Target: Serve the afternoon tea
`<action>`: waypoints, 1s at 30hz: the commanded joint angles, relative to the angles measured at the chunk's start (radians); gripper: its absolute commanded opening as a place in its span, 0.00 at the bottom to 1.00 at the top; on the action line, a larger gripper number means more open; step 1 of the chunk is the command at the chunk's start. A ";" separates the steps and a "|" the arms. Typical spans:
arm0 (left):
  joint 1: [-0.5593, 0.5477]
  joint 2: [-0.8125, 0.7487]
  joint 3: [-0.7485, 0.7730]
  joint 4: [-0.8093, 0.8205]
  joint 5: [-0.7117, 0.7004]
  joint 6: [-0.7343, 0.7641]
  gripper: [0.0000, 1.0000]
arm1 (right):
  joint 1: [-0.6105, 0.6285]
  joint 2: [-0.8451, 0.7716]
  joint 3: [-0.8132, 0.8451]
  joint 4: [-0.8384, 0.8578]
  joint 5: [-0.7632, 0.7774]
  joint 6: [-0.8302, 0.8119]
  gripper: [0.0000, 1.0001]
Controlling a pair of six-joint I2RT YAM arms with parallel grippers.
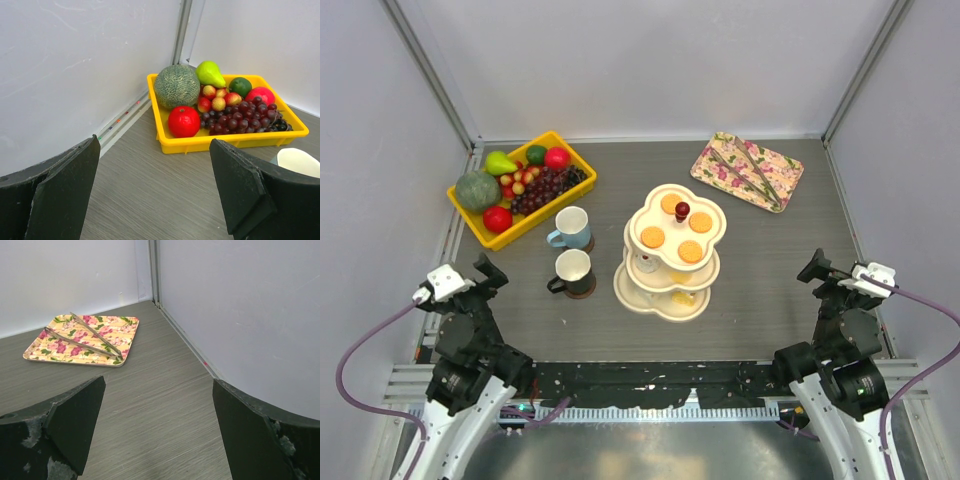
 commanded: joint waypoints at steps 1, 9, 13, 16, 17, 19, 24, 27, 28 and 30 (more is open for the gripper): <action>0.034 -0.099 -0.010 0.081 -0.003 0.003 0.99 | -0.005 -0.180 0.015 0.051 -0.004 -0.015 0.95; 0.048 -0.120 -0.021 0.090 -0.004 0.003 0.99 | -0.017 -0.174 0.020 0.048 -0.023 -0.015 0.95; 0.048 -0.122 -0.021 0.092 -0.006 0.003 0.99 | -0.020 -0.170 0.024 0.041 -0.026 -0.012 0.95; 0.050 -0.123 -0.021 0.090 -0.006 0.003 0.99 | -0.024 -0.164 0.027 0.043 -0.032 -0.011 0.95; 0.051 -0.125 -0.021 0.087 -0.006 0.003 0.99 | -0.025 -0.163 0.027 0.043 -0.031 -0.009 0.96; 0.051 -0.125 -0.021 0.090 -0.006 0.003 0.99 | -0.024 -0.160 0.031 0.041 -0.029 -0.008 0.95; 0.054 -0.129 -0.021 0.089 -0.006 0.000 0.99 | -0.030 -0.155 0.035 0.037 -0.024 -0.002 0.95; 0.056 -0.134 -0.022 0.089 -0.004 0.000 0.99 | -0.028 -0.152 0.037 0.038 -0.027 -0.002 0.96; 0.056 -0.134 -0.022 0.089 -0.004 0.000 0.99 | -0.031 -0.151 0.037 0.037 -0.026 0.000 0.95; 0.056 -0.136 -0.022 0.089 -0.003 -0.003 0.99 | -0.031 -0.152 0.035 0.037 -0.027 0.000 0.96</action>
